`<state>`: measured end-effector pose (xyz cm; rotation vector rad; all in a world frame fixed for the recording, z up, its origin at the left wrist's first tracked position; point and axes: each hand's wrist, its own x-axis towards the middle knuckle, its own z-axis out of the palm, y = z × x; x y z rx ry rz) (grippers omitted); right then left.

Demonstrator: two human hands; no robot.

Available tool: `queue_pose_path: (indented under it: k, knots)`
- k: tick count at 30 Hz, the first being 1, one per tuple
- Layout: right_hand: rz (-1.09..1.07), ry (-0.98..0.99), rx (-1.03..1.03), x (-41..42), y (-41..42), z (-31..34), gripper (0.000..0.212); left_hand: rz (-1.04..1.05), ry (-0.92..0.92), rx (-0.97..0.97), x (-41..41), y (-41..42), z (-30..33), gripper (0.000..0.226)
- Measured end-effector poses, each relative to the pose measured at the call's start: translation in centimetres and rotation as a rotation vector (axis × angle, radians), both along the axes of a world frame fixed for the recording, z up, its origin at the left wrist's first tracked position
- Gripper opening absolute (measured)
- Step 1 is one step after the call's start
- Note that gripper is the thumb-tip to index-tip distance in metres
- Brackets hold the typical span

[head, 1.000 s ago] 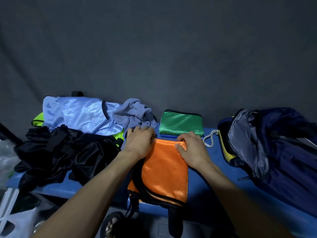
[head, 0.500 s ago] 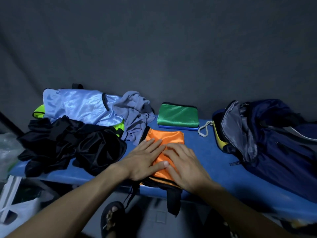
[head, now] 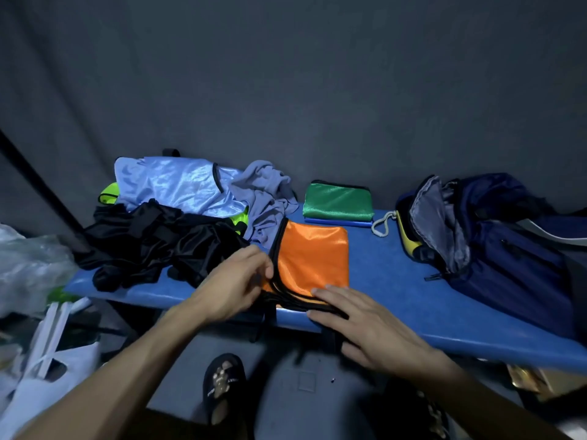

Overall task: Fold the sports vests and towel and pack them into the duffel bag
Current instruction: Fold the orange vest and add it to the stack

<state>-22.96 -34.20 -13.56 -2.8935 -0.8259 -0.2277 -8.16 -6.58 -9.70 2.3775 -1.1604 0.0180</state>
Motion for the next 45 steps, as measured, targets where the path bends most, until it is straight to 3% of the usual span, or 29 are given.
queue_pose_path:
  k: [3, 7, 9, 14, 19, 25, 28, 31, 36, 45]
  knots:
    - [-0.021, -0.131, 0.121, -0.2, 0.3, -0.3, 0.066, 0.006, 0.036, 0.139, -1.5, 2.1, -0.8, 0.043]
    - [-0.049, -0.167, 0.174, -0.2, 0.9, -0.1, 0.043, 0.120, -0.175, 0.241, -4.0, 2.0, -2.6, 0.057]
    - [-0.102, -0.149, 0.260, -0.5, 1.3, -0.2, 0.028, 0.214, -0.279, 0.208, -5.1, 1.4, -3.7, 0.059]
    - [-0.218, -0.078, 0.562, -0.6, 1.3, -1.0, 0.020, 0.268, -0.438, 0.062, -6.5, 0.9, -5.4, 0.047]
    - [-0.221, -0.068, 0.583, -0.4, 1.2, -0.5, 0.017, 0.239, -0.494, 0.017, -6.8, 1.1, -5.9, 0.030]
    - [-0.157, -0.139, 0.445, -0.1, 1.0, 1.2, 0.014, 0.033, -0.393, -0.087, -4.6, 1.6, -4.0, 0.018]
    - [-0.152, -0.080, 0.376, 0.1, 0.5, 1.8, 0.012, -0.139, -0.450, 0.059, -3.3, 1.5, -2.0, 0.009]
    - [-0.164, -0.033, 0.355, 0.4, 0.2, 2.4, 0.007, -0.264, -0.236, 0.200, -2.5, 1.1, -0.7, 0.002]
    - [-0.275, 0.069, 0.376, 1.4, 0.2, 3.8, 0.008, -0.206, 0.079, 0.256, -1.5, 0.4, 0.7, 0.009]
    - [-0.467, 0.181, 0.405, 4.6, 0.6, 4.3, 0.012, 0.003, 0.133, 0.070, 0.6, -1.6, 1.1, 0.013]
